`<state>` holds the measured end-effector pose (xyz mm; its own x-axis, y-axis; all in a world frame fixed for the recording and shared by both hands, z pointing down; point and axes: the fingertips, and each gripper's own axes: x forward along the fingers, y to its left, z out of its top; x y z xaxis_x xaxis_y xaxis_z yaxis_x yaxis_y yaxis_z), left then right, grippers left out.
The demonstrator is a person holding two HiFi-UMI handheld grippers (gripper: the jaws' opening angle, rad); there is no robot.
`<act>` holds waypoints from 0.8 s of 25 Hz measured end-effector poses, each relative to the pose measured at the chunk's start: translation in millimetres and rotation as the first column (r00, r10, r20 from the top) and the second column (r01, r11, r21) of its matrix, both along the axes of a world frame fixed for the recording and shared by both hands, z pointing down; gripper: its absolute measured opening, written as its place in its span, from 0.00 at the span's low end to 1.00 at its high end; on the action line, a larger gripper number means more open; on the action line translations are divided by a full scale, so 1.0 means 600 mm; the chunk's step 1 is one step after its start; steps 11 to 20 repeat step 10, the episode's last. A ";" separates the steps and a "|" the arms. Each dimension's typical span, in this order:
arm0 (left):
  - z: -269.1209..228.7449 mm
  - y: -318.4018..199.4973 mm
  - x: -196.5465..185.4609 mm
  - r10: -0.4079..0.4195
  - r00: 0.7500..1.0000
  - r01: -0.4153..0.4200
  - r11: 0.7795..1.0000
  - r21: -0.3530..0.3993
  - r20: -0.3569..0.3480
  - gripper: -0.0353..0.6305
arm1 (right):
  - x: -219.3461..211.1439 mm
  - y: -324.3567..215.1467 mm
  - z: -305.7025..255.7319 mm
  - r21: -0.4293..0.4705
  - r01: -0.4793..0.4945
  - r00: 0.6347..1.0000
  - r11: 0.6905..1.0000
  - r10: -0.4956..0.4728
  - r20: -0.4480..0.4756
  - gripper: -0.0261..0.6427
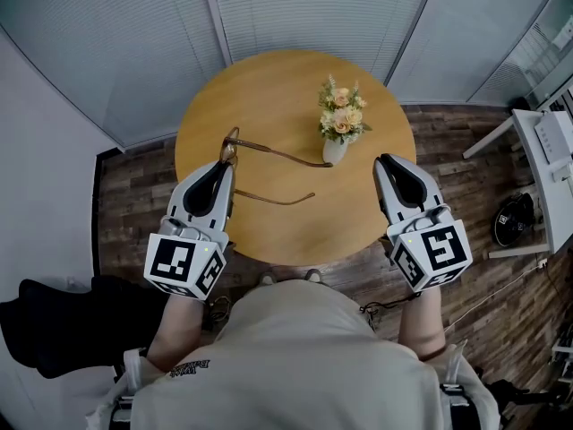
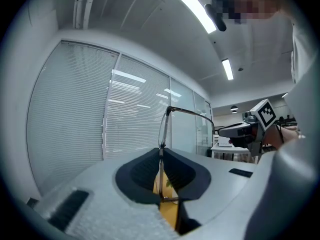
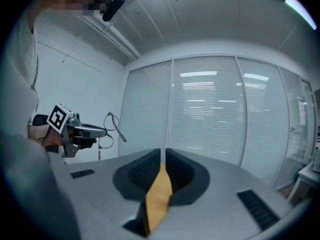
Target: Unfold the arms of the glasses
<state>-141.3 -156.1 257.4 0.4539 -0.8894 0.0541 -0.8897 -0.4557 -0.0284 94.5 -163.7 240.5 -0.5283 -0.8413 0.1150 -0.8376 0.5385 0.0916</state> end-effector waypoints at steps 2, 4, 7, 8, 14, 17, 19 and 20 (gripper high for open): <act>0.000 -0.001 0.000 0.000 1.000 0.000 1.000 -0.002 -0.001 0.12 | 0.003 0.000 -0.002 0.004 -0.005 1.000 1.000 0.005 -0.004 0.11; -0.002 -0.001 0.000 -0.002 1.000 0.002 1.000 -0.003 0.001 0.12 | 0.004 0.002 -0.008 0.019 -0.008 1.000 1.000 0.008 -0.028 0.11; -0.002 -0.002 0.000 -0.006 1.000 0.006 1.000 -0.007 0.000 0.12 | 0.005 0.004 -0.013 0.042 -0.008 0.998 0.999 0.011 -0.068 0.11; -0.001 -0.003 0.001 -0.007 1.000 0.007 1.000 -0.008 -0.001 0.12 | 0.005 0.004 -0.013 0.045 -0.007 0.997 0.999 0.010 -0.074 0.11; -0.001 -0.006 0.002 -0.008 1.000 0.008 1.000 -0.008 -0.002 0.12 | 0.005 0.002 -0.013 0.049 -0.003 0.997 0.999 0.007 -0.081 0.11; -0.001 -0.006 0.002 -0.008 1.000 0.008 1.000 -0.008 -0.002 0.12 | 0.005 0.002 -0.013 0.049 -0.003 0.997 0.999 0.007 -0.081 0.11; -0.001 -0.006 0.002 -0.008 1.000 0.008 1.000 -0.008 -0.002 0.12 | 0.005 0.002 -0.013 0.049 -0.003 0.997 0.999 0.007 -0.081 0.11; -0.001 -0.006 0.002 -0.008 1.000 0.008 1.000 -0.008 -0.002 0.12 | 0.005 0.002 -0.013 0.049 -0.003 0.997 0.999 0.007 -0.081 0.11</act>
